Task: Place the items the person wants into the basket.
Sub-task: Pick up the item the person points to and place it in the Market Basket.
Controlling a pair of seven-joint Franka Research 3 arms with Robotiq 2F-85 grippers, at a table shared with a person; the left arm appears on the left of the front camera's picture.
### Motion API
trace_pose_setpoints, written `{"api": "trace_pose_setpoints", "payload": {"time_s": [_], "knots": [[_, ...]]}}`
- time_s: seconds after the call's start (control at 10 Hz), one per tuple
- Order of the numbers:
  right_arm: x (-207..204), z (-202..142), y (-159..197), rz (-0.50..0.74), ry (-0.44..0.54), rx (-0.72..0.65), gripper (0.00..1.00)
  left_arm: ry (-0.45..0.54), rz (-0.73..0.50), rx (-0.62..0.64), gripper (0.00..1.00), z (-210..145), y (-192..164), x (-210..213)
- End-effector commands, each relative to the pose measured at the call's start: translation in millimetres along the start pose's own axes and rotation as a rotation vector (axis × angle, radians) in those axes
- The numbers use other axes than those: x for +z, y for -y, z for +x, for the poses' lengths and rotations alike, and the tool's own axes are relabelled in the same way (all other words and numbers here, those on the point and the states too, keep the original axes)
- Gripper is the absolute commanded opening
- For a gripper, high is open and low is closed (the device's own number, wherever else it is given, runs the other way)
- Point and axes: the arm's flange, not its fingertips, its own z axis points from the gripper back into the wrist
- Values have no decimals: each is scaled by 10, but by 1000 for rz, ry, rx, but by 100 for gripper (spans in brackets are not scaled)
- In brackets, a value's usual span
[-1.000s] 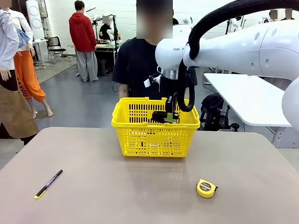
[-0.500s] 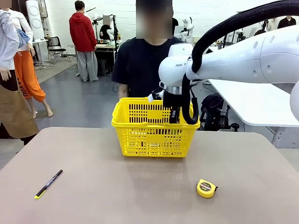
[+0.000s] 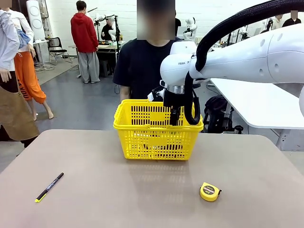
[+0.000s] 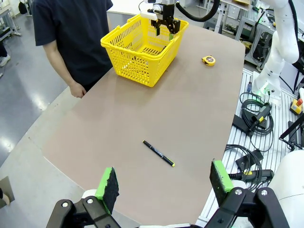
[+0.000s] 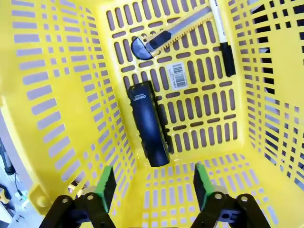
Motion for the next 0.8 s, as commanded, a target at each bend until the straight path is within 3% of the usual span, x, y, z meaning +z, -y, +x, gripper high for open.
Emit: {"api": "trace_pose_setpoints", "payload": {"time_s": [0.0,0.4,0.6,0.7], "knots": [[-26,-104,-62,-7,37,18,100,16,-2,-22,100,-12,-1,7],[89,-77,-108,-25,27,10,100,16,-2,-22,100,-12,-1,7],[947,-216,-560,-117,117,13,100,16,-2,-22,100,-12,-1,7],[1421,-522,-893,-195,144,-31,100,16,-2,-22,100,-12,-1,7]]}}
